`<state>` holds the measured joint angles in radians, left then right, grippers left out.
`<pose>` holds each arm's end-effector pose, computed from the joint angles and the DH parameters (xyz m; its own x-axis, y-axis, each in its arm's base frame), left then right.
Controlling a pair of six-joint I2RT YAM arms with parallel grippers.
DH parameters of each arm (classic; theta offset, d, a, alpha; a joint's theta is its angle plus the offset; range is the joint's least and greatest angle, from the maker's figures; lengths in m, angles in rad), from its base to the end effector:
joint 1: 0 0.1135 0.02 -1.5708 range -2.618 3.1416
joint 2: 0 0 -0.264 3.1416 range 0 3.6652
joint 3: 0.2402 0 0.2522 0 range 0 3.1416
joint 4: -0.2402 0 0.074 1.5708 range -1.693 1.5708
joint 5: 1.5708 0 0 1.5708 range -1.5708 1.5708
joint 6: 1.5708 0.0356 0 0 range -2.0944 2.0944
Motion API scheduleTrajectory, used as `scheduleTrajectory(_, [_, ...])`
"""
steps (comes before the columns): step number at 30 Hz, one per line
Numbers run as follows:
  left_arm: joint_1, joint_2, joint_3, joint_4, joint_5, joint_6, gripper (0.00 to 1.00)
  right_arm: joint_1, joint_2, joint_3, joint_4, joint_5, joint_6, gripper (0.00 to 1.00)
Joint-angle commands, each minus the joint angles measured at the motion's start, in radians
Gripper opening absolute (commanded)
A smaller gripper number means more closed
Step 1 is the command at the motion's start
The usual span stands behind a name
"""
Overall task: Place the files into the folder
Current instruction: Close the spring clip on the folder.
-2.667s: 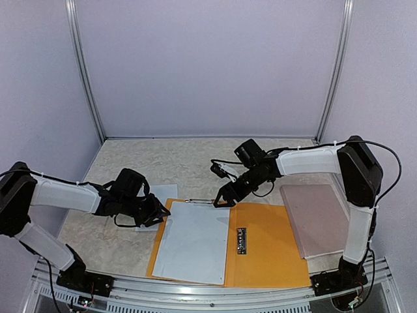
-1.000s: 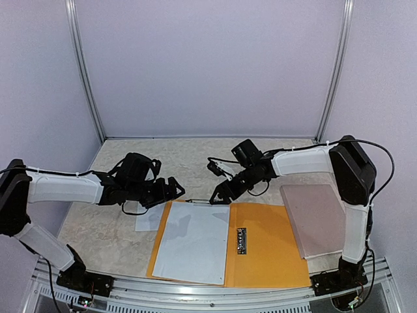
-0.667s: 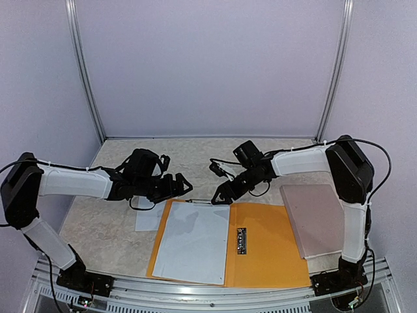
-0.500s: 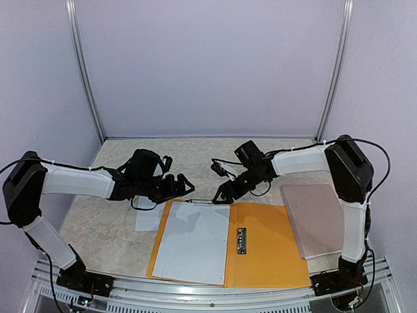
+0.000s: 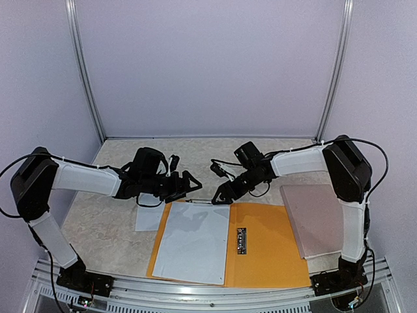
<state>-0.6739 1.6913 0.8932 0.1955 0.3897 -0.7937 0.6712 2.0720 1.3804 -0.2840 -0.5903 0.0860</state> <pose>0.2680 -0.2313 0.1815 -0.8965 -0.1280 -0.4242 0.2605 0.6220 -0.7384 0.3259 0.2841 0.1492 -0.7114 -0.4739 -0.5190 -0.7025 0.4990 0.5073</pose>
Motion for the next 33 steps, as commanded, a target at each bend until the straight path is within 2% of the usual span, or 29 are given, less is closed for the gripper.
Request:
scheduleTrajectory(1, [0.005, 0.036, 0.034, 0.085, 0.083, -0.038, 0.89, -0.007, 0.022, 0.001, 0.015, -0.011, 0.008, 0.63])
scheduleTrajectory(10, [0.007, 0.057, 0.006, 0.137, 0.127, -0.083, 0.85, -0.012, 0.007, -0.013, 0.017, -0.009, 0.007, 0.63])
scheduleTrajectory(18, [-0.068, -0.103, -0.124, -0.002, 0.088, -0.004, 0.85, -0.023, -0.017, -0.030, 0.013, -0.002, -0.002, 0.63])
scheduleTrajectory(25, [-0.151, -0.237, -0.230, -0.065, 0.100, -0.011, 0.85, -0.027, -0.020, -0.030, 0.010, -0.006, -0.002, 0.63])
scheduleTrajectory(33, [-0.194, -0.236, -0.282, -0.079, 0.098, -0.042, 0.85, -0.027, -0.024, -0.038, 0.037, -0.028, 0.027, 0.63])
